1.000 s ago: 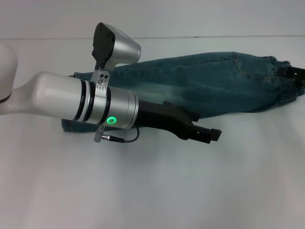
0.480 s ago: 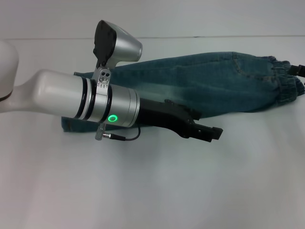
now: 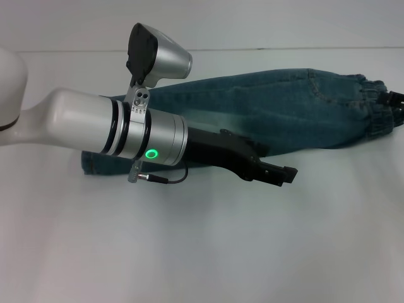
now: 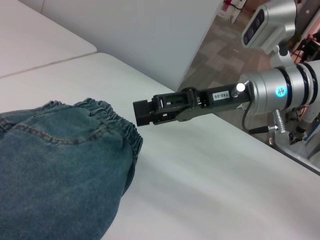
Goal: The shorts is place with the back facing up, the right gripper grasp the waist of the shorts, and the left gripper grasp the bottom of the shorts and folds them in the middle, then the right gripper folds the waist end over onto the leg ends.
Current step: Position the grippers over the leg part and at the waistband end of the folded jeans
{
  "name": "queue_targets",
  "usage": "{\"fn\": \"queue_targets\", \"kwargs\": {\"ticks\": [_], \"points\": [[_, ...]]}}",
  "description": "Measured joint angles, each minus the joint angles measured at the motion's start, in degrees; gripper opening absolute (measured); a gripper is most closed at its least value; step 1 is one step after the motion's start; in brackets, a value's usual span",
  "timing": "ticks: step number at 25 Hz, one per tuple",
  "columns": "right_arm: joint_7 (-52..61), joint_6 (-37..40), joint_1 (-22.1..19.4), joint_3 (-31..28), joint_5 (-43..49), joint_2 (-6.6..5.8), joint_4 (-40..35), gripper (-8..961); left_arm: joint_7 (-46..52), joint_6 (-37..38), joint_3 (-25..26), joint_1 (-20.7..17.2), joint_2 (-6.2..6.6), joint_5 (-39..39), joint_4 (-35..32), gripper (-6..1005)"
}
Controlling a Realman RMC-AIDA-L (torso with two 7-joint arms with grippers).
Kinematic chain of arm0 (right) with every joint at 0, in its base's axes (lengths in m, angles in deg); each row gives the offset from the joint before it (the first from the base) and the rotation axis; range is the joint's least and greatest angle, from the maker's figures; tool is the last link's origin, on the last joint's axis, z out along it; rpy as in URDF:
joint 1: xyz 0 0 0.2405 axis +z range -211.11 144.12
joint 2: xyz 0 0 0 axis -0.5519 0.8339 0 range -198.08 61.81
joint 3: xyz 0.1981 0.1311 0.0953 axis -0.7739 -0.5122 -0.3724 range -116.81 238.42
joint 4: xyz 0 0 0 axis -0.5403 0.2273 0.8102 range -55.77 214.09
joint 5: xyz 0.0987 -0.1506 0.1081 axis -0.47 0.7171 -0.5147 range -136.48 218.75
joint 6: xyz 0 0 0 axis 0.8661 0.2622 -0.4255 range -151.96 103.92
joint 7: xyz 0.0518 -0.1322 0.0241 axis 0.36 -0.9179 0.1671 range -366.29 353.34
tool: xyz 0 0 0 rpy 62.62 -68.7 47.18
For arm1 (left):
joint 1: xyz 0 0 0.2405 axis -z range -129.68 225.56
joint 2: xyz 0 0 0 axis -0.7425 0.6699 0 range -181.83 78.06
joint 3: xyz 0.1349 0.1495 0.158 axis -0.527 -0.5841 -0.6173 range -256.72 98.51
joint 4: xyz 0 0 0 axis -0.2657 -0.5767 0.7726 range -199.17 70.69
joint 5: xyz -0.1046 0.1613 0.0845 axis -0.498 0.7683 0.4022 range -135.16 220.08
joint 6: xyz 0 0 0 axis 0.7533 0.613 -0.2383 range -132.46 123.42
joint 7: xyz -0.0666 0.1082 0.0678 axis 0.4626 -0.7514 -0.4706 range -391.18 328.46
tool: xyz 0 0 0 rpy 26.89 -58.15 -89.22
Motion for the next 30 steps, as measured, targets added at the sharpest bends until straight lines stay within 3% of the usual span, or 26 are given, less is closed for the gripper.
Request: {"fn": "queue_targets", "kwargs": {"ticks": [30], "points": [[-2.0,-0.5,1.5,0.0,-0.6,1.40,1.0,882,0.0,-0.3,0.0,-0.1,0.00,-0.2,0.0,849]]}}
